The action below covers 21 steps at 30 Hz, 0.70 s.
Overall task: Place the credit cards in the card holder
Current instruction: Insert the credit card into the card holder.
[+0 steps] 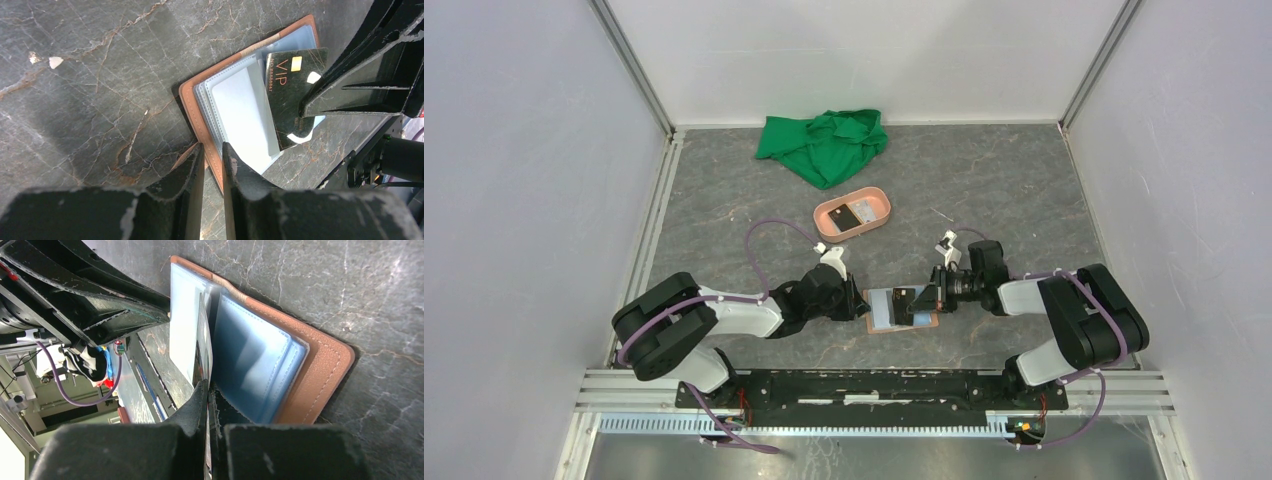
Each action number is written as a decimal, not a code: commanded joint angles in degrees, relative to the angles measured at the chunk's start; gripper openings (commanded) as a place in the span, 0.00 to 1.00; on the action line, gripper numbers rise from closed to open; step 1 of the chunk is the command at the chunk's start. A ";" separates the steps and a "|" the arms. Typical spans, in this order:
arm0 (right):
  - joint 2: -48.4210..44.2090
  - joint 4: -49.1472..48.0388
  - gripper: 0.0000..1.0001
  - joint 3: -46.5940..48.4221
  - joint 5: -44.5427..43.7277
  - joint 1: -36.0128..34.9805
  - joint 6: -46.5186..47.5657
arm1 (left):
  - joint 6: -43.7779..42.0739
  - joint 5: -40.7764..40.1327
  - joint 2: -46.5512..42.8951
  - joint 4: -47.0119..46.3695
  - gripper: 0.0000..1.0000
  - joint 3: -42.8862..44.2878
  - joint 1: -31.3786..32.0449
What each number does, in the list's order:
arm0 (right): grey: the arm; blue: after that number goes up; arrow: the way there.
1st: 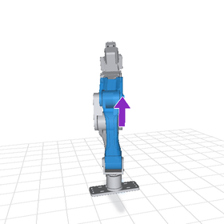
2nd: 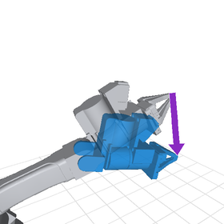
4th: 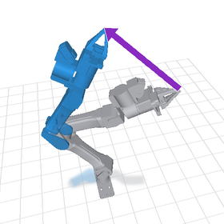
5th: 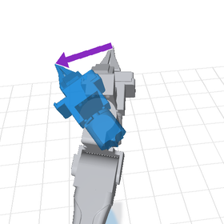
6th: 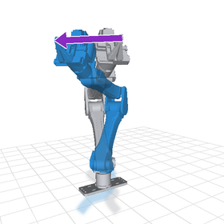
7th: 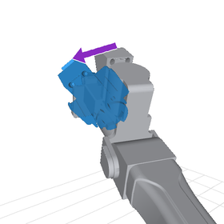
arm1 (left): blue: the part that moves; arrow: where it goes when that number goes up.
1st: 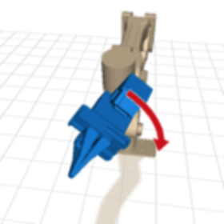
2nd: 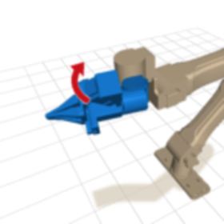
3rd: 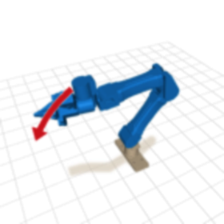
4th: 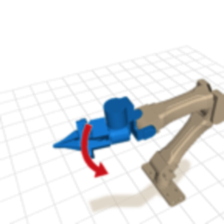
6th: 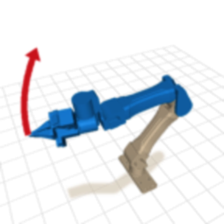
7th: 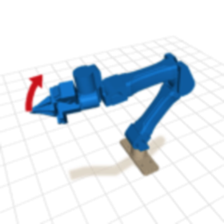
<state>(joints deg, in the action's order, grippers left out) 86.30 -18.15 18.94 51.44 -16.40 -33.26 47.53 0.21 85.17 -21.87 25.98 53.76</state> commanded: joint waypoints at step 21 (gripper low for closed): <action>4.93 3.32 0.00 0.65 -0.73 -0.69 -0.42 | -0.69 3.19 -0.30 -5.07 0.26 -1.44 0.30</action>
<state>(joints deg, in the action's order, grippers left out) 90.11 -18.61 19.40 53.41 -16.40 -35.31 47.51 0.82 85.17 -24.10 24.91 53.74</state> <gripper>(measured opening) 0.007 0.262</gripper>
